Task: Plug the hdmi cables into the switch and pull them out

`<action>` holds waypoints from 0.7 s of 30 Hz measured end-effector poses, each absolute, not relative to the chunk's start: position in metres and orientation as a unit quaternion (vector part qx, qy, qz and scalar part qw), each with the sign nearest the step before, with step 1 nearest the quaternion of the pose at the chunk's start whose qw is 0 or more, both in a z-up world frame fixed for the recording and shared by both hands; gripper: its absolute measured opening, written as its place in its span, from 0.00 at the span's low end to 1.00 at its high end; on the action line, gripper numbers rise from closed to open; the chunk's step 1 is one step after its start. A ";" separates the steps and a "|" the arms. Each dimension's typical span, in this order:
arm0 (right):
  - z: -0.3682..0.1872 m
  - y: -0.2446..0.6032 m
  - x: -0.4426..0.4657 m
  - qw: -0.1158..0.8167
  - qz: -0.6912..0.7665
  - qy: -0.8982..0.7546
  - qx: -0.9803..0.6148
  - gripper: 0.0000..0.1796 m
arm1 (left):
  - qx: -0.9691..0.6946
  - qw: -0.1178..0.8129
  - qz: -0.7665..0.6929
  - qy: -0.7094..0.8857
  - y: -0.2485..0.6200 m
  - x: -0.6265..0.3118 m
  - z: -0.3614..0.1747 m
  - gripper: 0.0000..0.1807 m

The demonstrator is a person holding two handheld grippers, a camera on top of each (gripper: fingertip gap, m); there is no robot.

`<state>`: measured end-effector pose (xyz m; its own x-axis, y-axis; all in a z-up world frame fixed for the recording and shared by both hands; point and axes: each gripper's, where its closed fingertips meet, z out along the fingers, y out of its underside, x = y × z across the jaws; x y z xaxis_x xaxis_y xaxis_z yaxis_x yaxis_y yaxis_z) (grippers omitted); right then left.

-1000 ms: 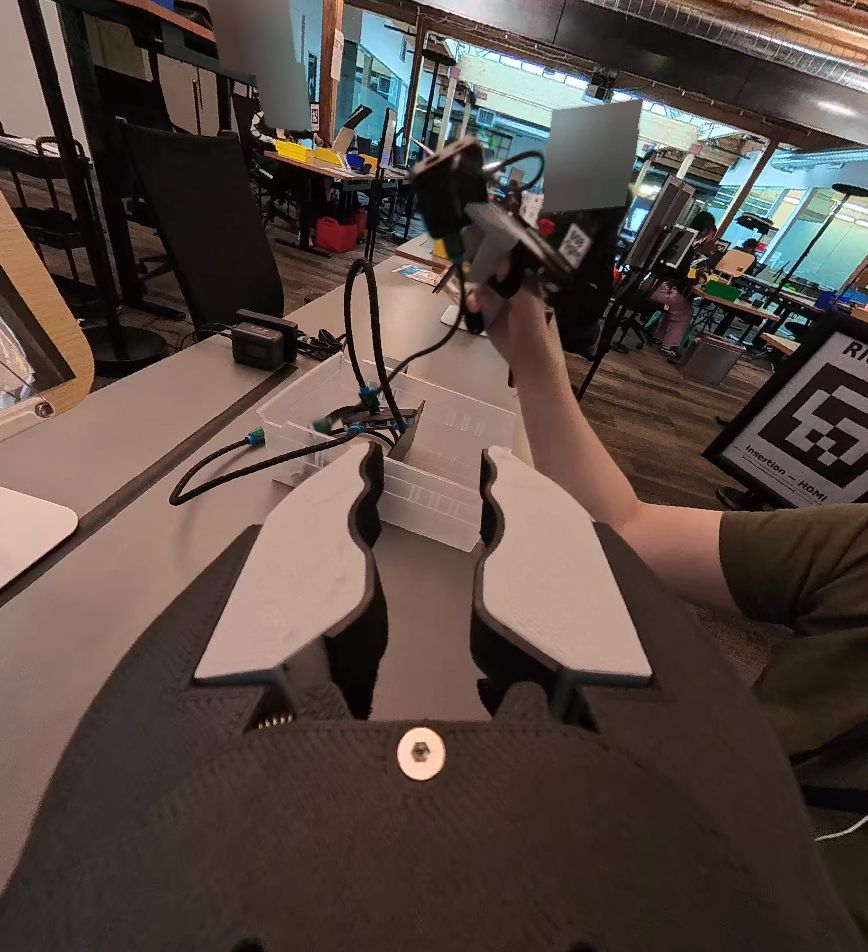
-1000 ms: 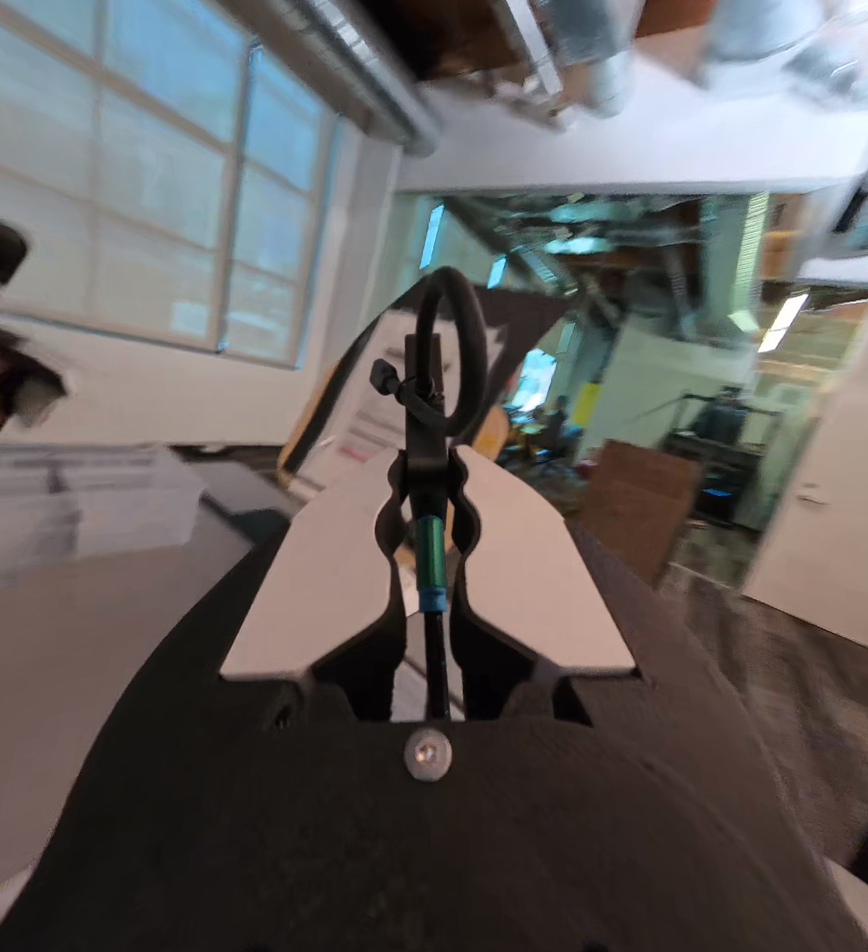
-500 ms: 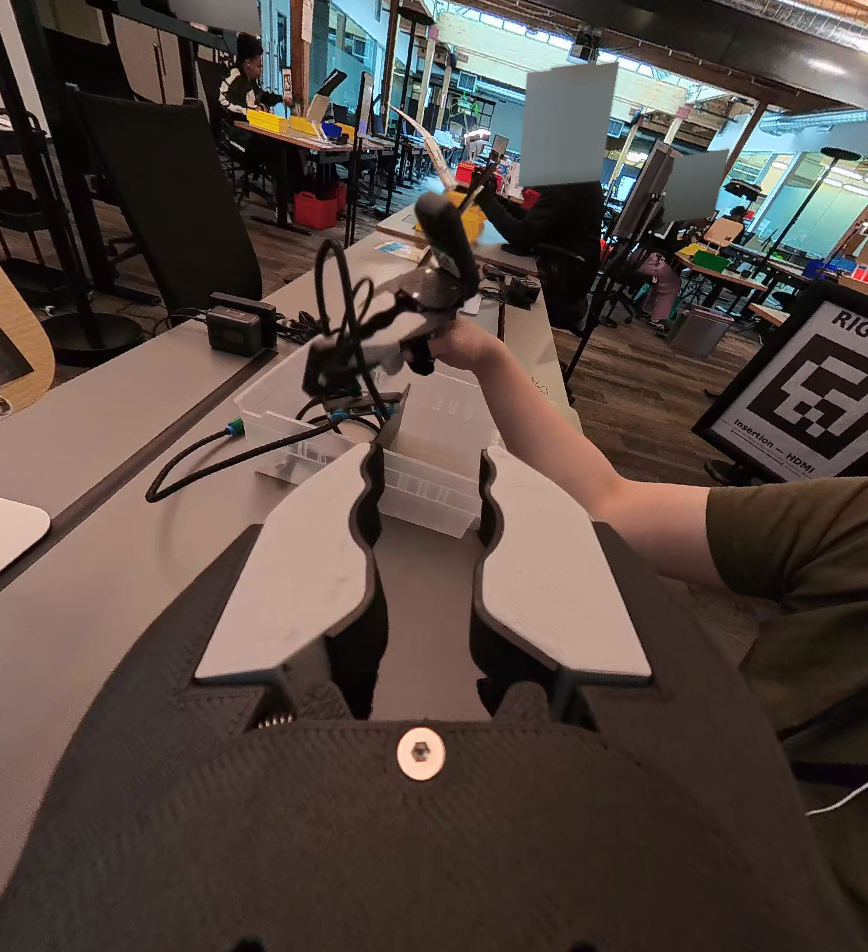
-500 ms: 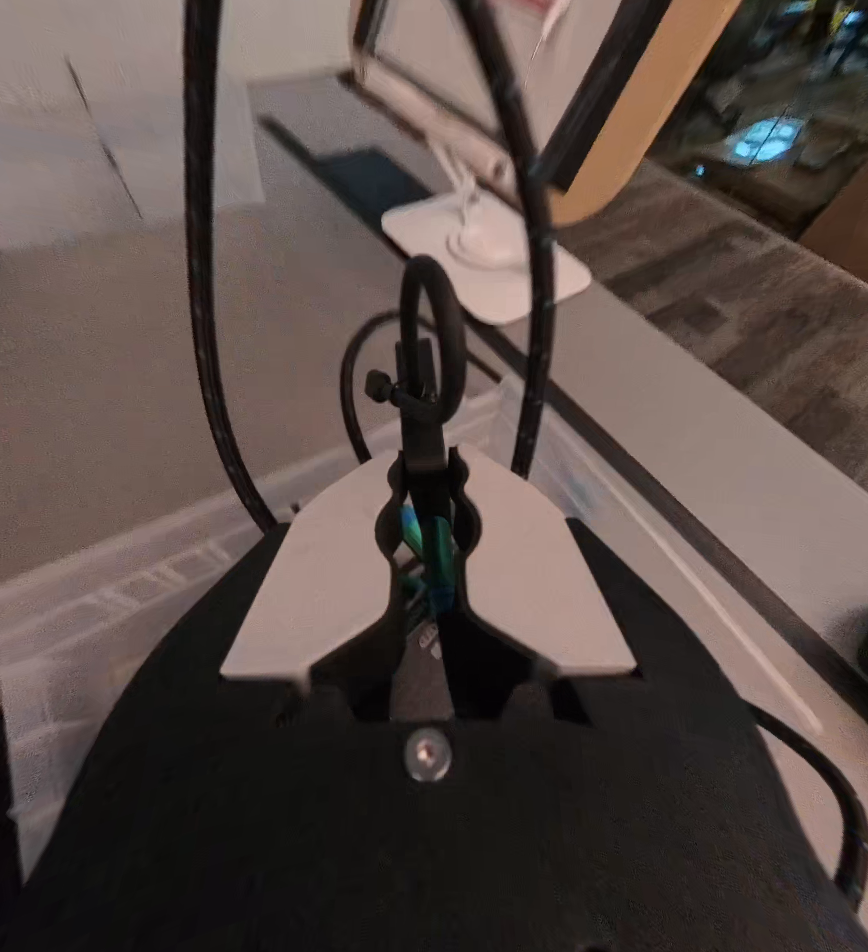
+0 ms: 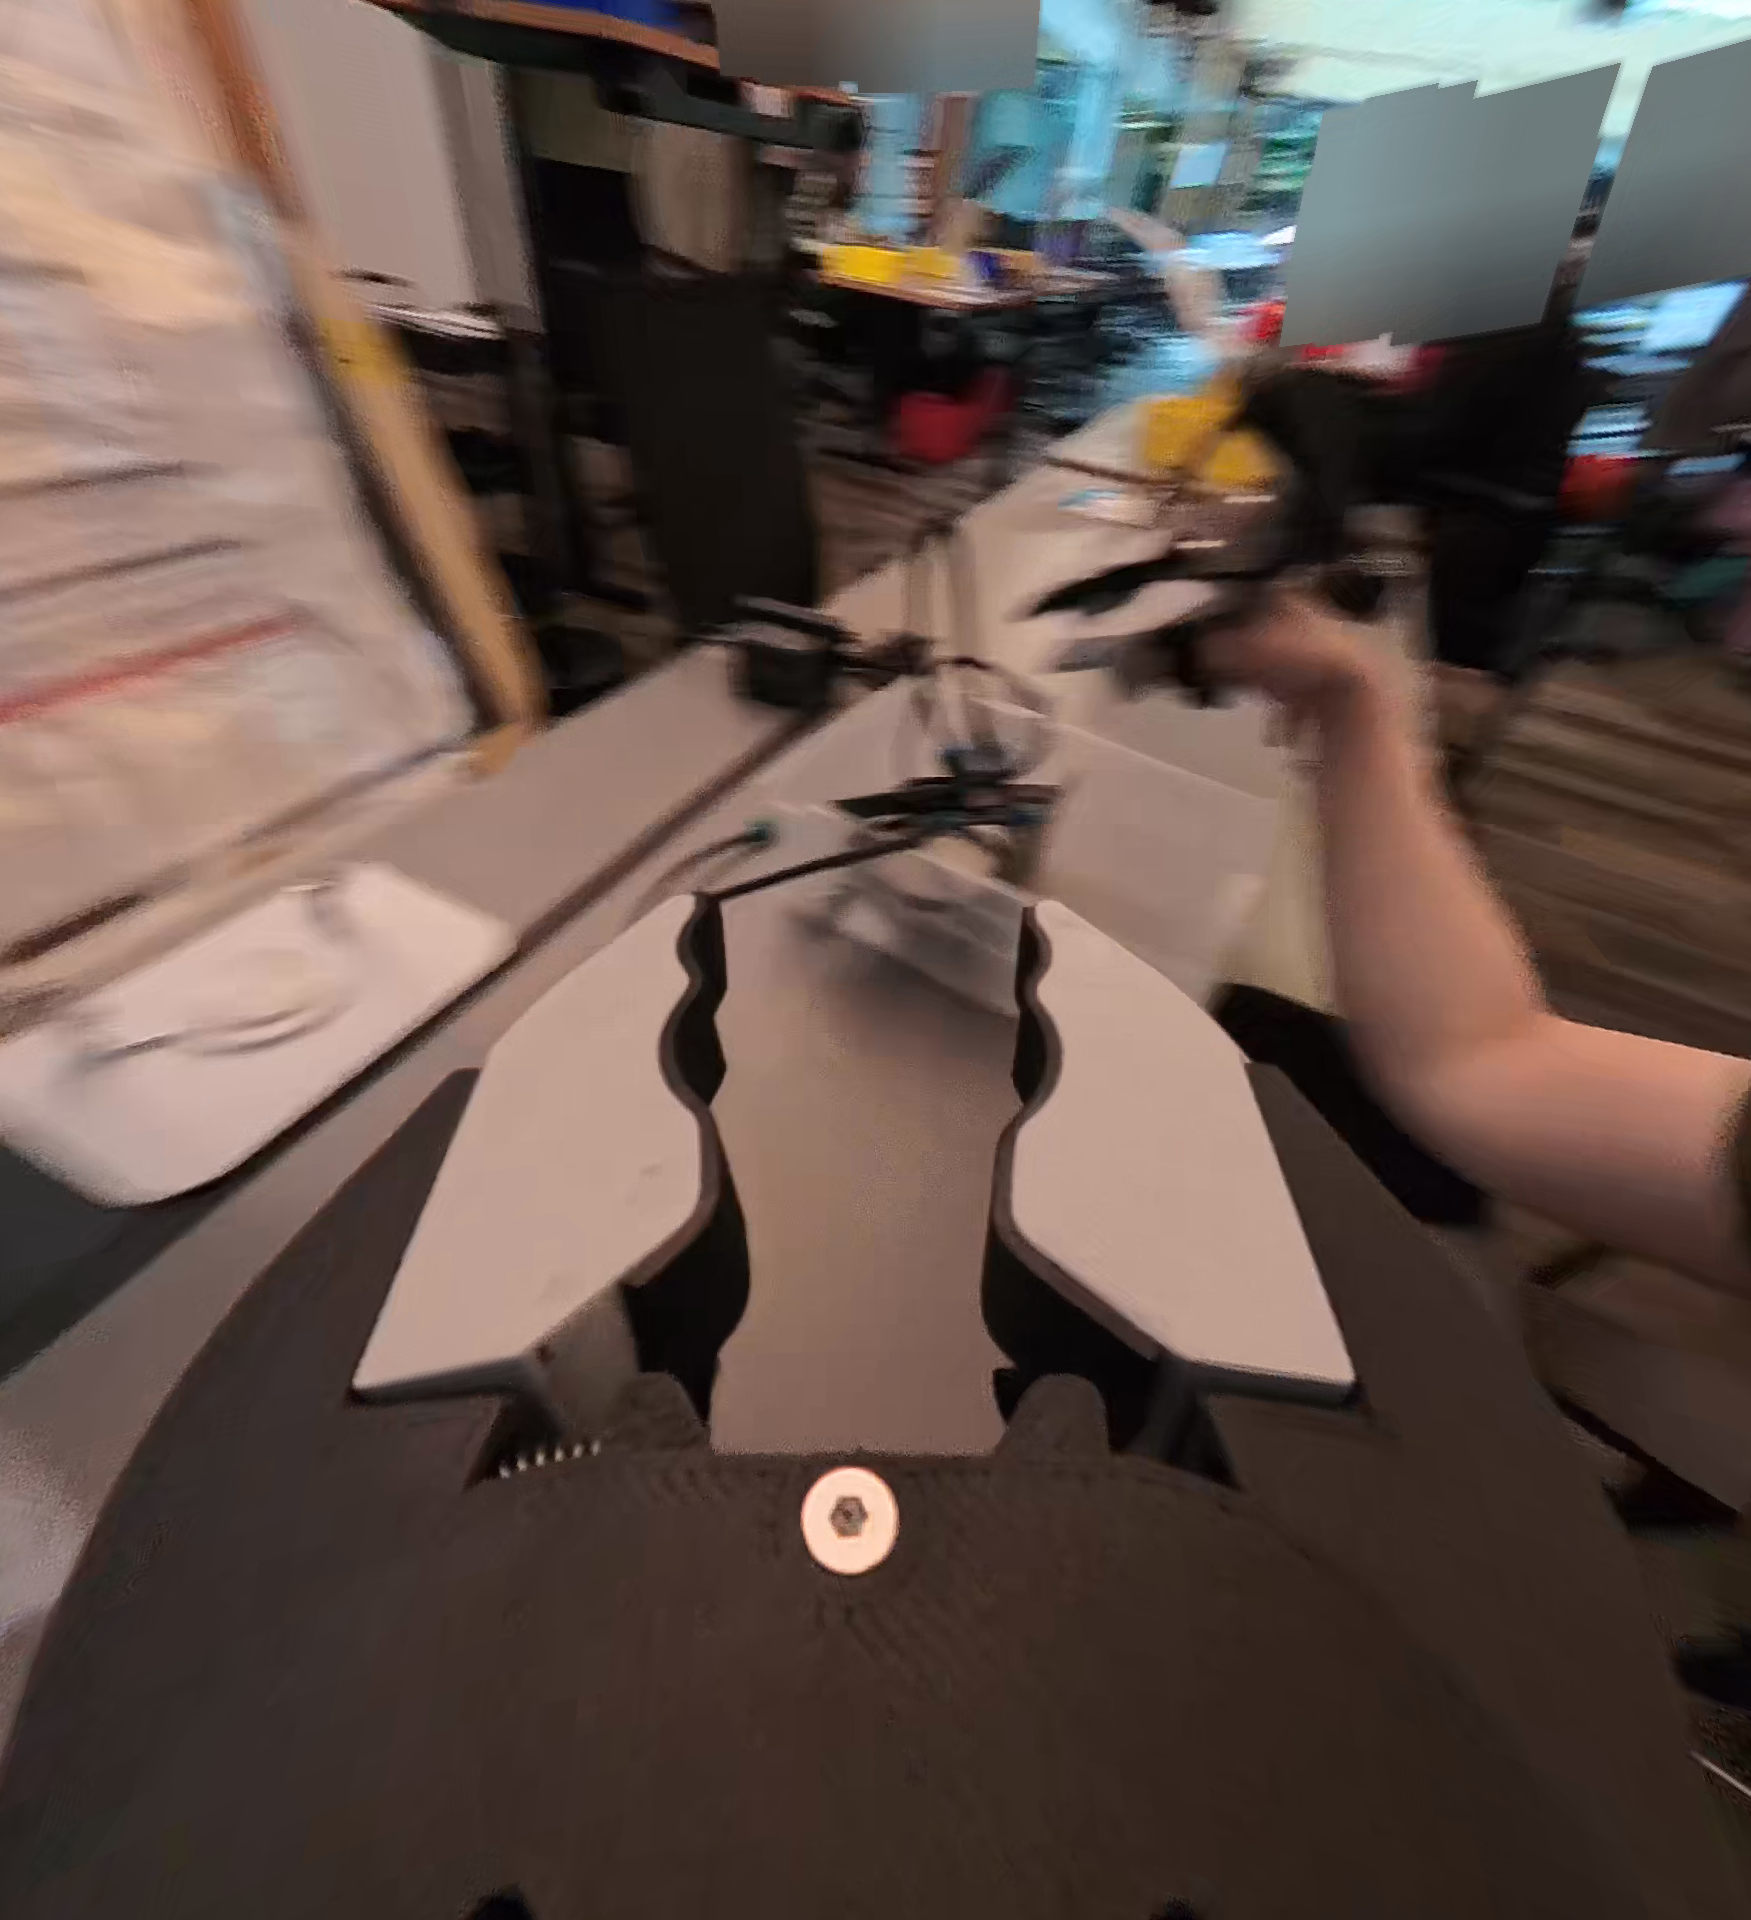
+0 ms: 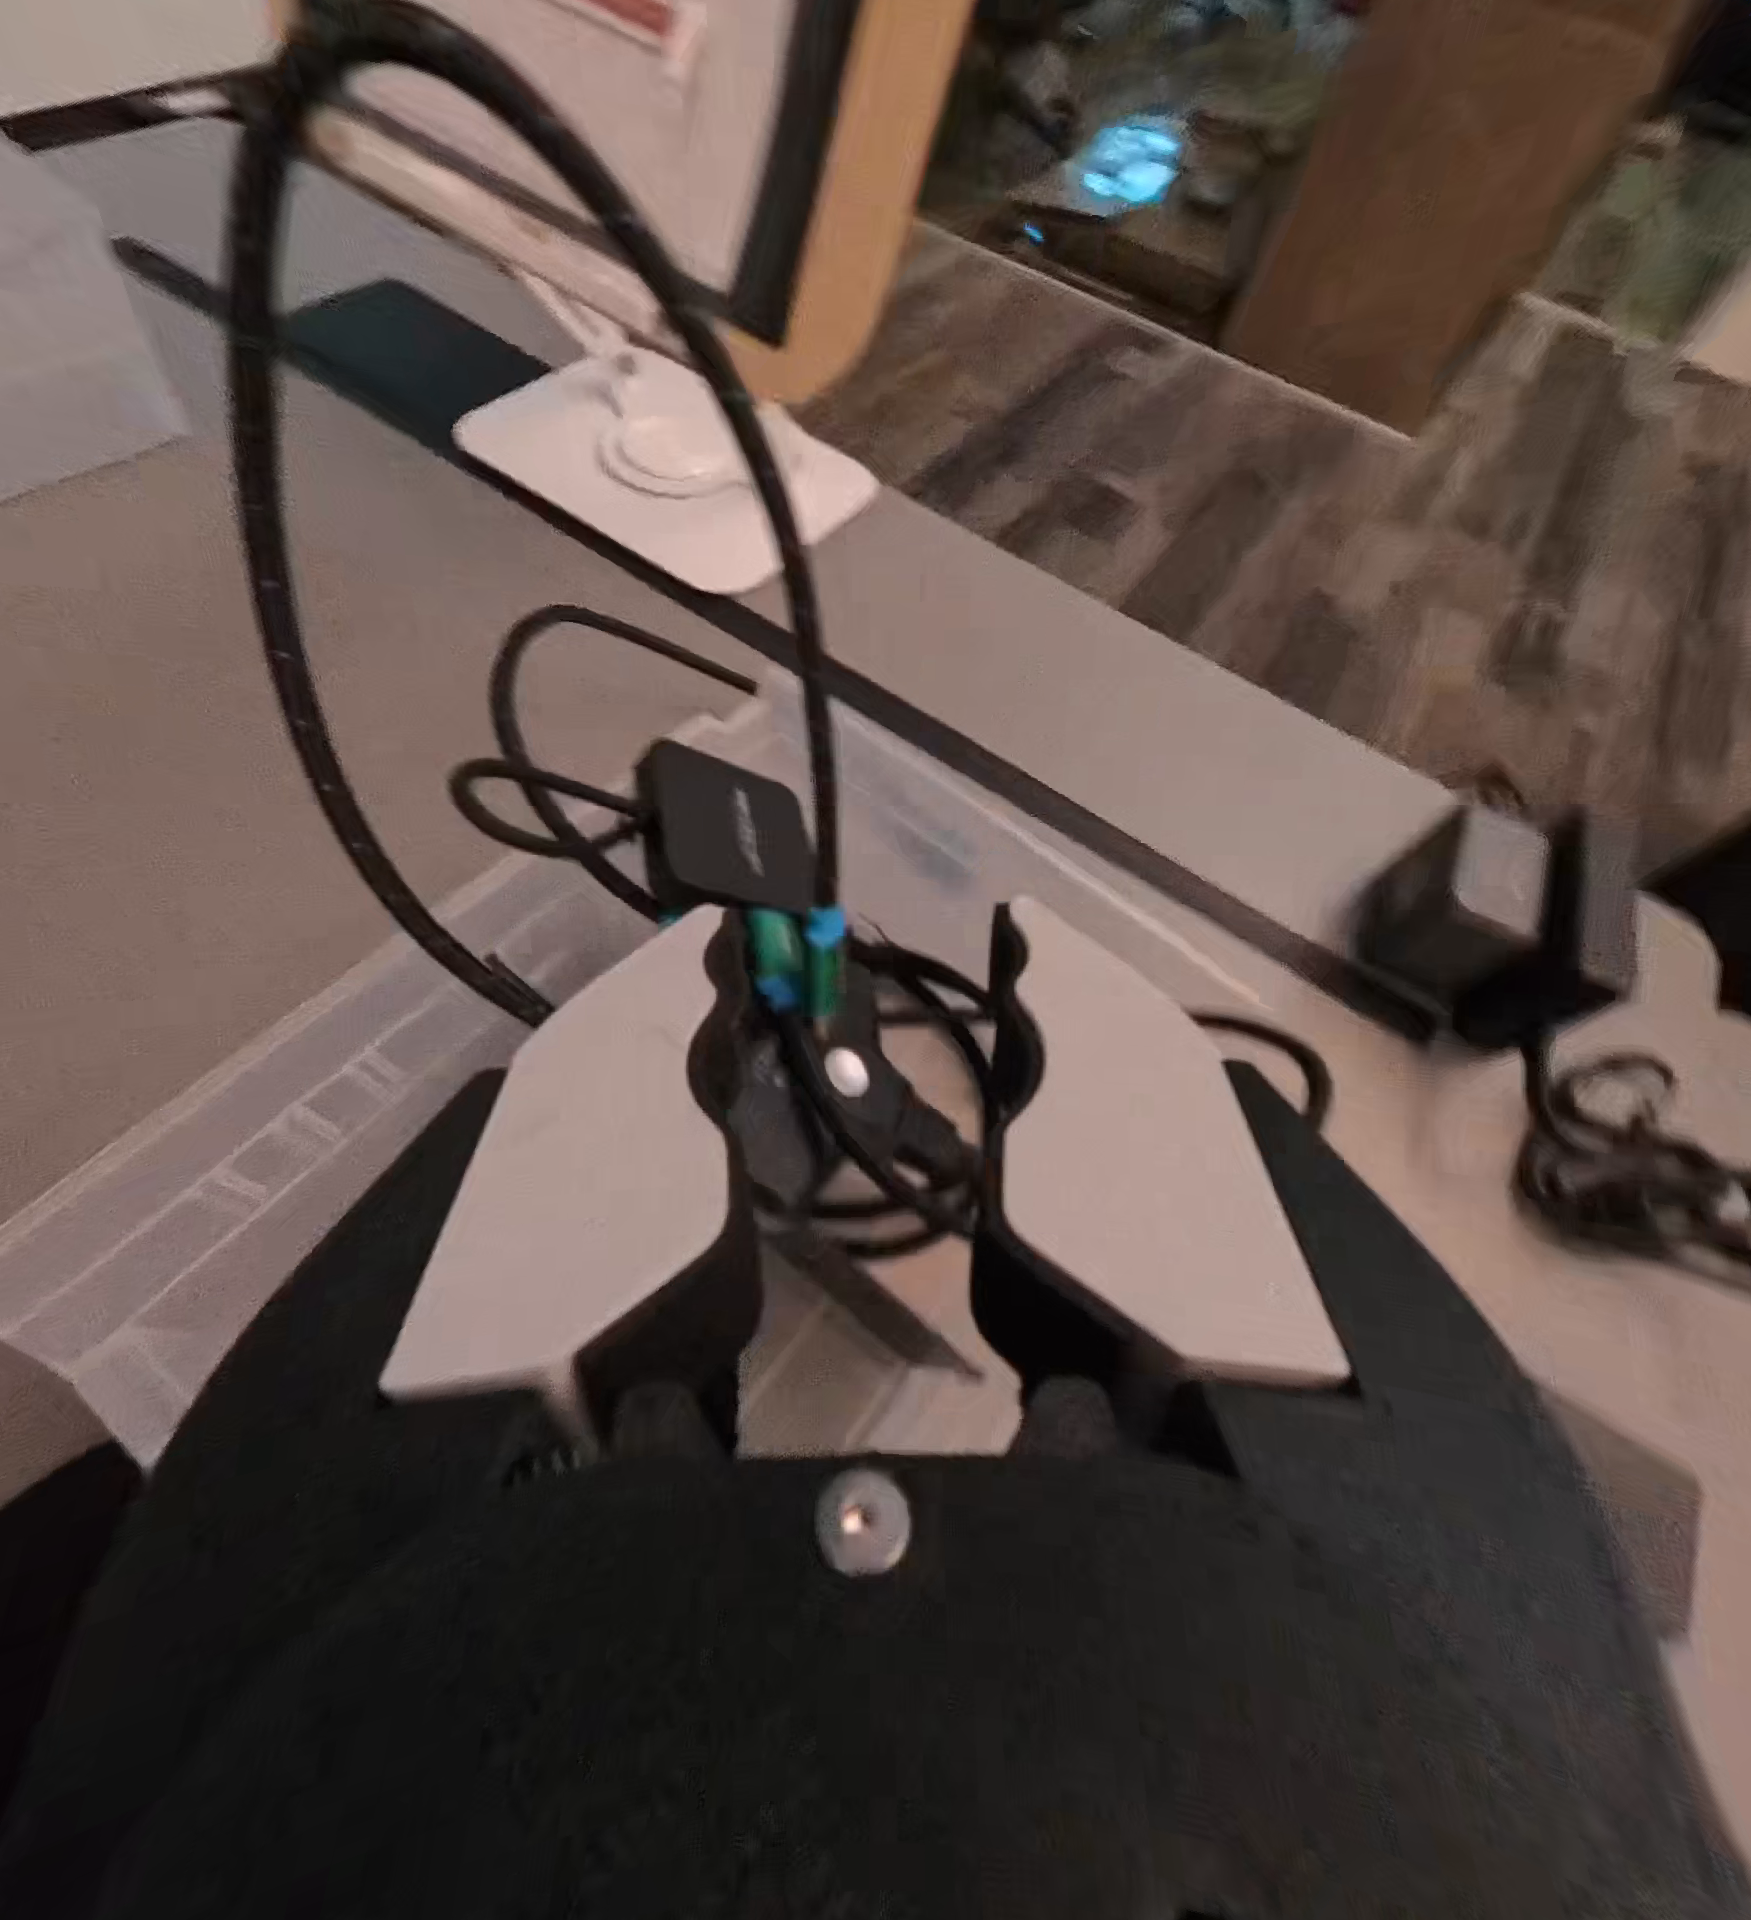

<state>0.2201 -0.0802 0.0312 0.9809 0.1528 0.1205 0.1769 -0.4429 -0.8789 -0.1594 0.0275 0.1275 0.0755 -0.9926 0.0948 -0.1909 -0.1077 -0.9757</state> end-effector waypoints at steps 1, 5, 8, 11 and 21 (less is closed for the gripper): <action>0.026 -0.098 0.237 0.498 -0.020 -0.048 -0.865 0.26 | -0.617 0.481 -0.402 0.476 0.052 -0.179 0.130 0.31; -0.037 -0.157 0.274 0.349 -0.013 0.052 -0.935 0.29 | -0.748 0.514 -0.225 0.355 0.131 -0.283 0.105 0.36; -0.073 -0.166 0.268 0.284 0.059 0.084 -0.953 0.27 | -0.834 0.403 -0.255 0.276 0.154 -0.336 0.057 0.41; -0.102 -0.170 0.263 0.212 0.093 0.116 -0.966 0.22 | -0.891 0.355 -0.210 0.191 0.182 -0.390 0.014 0.42; -0.129 -0.177 0.256 0.069 0.046 0.126 -0.989 0.05 | -0.961 0.231 -0.082 0.128 0.199 -0.468 -0.070 0.45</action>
<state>0.2557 -0.1771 -0.1288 0.9641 -0.2428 -0.1074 -0.2553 -0.9588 -0.1242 -0.4677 0.1991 -0.0704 0.9538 -0.2839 0.0989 -0.2077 -0.8601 -0.4659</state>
